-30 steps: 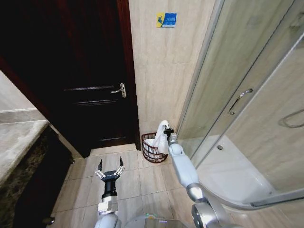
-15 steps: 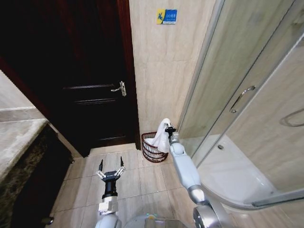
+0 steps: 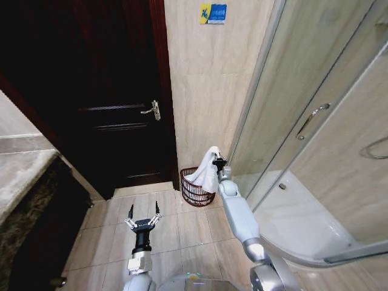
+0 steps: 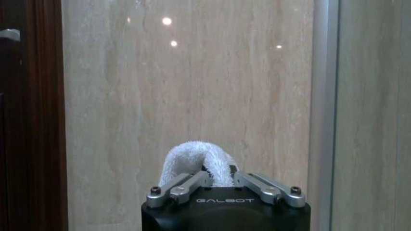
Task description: Discard the used towel into the hamper.
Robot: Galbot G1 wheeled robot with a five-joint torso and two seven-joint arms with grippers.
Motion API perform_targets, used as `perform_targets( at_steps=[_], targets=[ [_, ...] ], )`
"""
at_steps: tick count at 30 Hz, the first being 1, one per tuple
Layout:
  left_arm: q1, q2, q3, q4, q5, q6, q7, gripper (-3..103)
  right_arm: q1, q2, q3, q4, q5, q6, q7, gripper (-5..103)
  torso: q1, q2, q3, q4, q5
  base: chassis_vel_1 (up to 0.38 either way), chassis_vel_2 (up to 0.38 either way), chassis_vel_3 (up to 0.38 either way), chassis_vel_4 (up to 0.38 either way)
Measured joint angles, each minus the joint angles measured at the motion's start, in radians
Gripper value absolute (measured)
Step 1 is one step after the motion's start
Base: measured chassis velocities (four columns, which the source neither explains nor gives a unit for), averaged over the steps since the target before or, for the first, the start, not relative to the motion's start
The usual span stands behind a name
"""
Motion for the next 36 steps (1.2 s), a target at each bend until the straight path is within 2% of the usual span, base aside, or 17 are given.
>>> perform_targets(
  at_steps=[20,22,27,36],
  targets=[
    [0.005,0.0,0.004,-0.001,0.015,-0.006,-0.001,100,-0.02,-0.028,0.0,0.065,0.007,0.001,0.001,4,-0.043,-0.094,-0.051,0.0,0.0002,-0.019,0.017,0.018,-0.018],
    [0.003,0.0,0.005,0.0,0.016,-0.006,-0.001,100,-0.047,-0.04,-0.003,0.108,-0.003,0.001,0.01,4,-0.051,-0.112,-0.061,0.0002,0.0001,-0.076,0.073,0.076,-0.085],
    [0.001,0.0,0.009,0.005,0.033,-0.006,0.0,100,-0.093,-0.056,-0.004,0.165,-0.007,-0.004,0.013,4,-0.058,-0.128,-0.069,0.0001,0.0005,-0.039,0.047,0.036,-0.045],
    [-0.002,0.0,0.011,0.005,0.042,-0.001,0.0,100,-0.117,-0.066,0.008,0.177,-0.004,-0.006,0.021,4,-0.077,-0.167,-0.089,0.0002,0.0002,0.0,0.0,0.0,0.0]
  ],
)
